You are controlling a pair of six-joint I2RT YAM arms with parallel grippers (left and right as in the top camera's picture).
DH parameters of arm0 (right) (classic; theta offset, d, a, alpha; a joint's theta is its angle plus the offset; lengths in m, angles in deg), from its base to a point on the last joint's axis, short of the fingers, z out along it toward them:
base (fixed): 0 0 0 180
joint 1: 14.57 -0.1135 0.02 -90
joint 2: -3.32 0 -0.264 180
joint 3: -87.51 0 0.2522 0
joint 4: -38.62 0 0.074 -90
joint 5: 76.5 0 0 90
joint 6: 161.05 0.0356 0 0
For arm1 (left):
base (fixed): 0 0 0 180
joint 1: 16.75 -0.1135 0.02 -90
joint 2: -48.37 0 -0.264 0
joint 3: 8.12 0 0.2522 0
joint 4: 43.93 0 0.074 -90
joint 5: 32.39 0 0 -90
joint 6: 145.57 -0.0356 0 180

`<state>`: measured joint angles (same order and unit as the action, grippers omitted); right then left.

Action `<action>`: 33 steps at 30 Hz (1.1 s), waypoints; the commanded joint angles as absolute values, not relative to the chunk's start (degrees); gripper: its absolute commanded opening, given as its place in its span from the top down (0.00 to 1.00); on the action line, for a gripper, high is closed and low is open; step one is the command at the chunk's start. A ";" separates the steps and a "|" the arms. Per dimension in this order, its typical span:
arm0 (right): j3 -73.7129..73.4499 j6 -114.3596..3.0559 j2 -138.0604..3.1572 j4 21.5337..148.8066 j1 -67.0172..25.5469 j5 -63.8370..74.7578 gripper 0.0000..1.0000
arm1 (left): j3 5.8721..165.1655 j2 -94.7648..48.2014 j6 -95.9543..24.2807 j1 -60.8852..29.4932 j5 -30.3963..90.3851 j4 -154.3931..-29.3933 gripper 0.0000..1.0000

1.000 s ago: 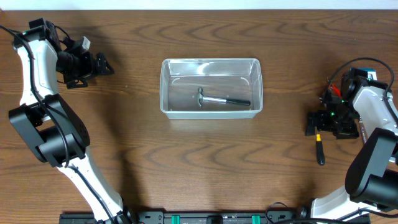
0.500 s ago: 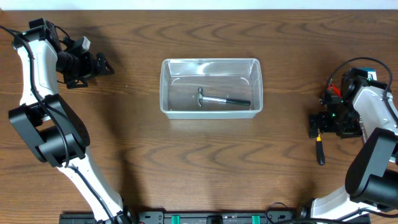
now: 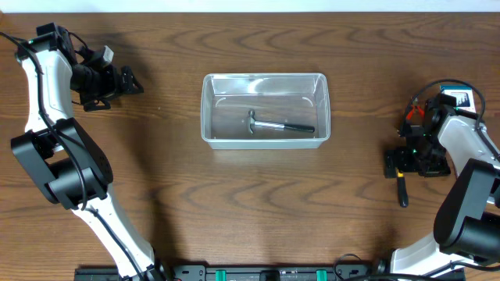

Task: Pack container
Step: 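Lower the right gripper and close it on the screwdriver handle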

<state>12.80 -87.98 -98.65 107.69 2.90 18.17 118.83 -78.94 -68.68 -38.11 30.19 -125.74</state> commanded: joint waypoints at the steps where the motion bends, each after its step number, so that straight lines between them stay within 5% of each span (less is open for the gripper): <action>1: 14.13 -90.45 -99.13 106.80 3.47 18.56 0.01 | 119.99 -77.21 -68.74 -38.22 30.48 -125.87 0.02; 33: 17.28 -88.24 -99.13 100.77 3.47 15.63 0.01 | 119.99 -77.21 -68.74 -38.22 30.48 -125.87 0.02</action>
